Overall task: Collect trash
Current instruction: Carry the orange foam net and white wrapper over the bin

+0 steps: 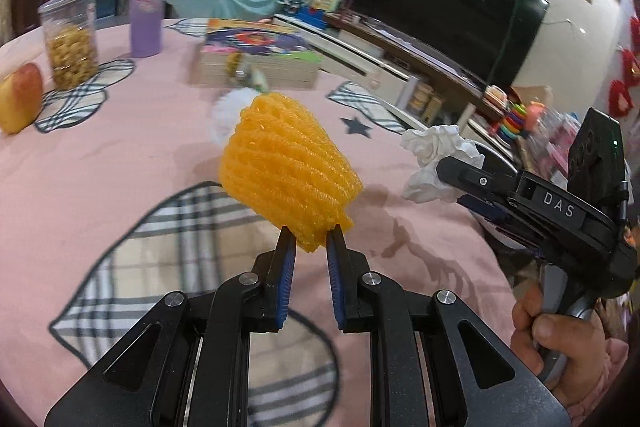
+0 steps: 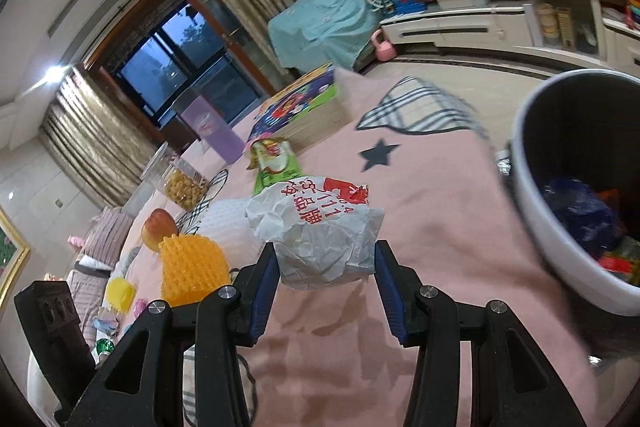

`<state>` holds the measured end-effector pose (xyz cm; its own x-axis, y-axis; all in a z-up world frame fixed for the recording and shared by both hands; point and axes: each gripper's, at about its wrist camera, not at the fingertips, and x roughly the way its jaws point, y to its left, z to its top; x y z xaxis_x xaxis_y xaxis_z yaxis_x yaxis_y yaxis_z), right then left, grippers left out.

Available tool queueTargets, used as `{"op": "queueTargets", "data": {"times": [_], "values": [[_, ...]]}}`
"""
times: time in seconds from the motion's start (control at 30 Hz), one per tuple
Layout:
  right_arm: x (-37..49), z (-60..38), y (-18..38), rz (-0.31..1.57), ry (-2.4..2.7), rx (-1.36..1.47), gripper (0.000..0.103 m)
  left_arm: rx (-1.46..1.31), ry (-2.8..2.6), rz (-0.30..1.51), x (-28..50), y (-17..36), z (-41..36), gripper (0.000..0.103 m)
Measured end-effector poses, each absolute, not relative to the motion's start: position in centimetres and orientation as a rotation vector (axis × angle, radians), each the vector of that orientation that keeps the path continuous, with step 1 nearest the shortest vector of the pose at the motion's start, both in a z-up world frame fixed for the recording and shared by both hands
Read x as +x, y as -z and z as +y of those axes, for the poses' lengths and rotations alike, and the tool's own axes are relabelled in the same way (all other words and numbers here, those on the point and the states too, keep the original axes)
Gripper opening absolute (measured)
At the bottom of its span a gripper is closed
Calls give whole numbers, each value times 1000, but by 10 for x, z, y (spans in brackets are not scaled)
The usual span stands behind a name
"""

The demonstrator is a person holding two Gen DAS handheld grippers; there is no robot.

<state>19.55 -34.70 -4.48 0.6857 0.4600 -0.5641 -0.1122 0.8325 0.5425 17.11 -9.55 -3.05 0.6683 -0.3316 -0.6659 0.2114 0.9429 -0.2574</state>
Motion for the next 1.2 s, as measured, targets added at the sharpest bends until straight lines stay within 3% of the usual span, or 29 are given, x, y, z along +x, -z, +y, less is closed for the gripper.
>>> {"op": "queueTargets", "data": {"times": [1.2], "values": [[132,-478,38,664,-117,590,47,23,561,785,162,12,-243,15]]}}
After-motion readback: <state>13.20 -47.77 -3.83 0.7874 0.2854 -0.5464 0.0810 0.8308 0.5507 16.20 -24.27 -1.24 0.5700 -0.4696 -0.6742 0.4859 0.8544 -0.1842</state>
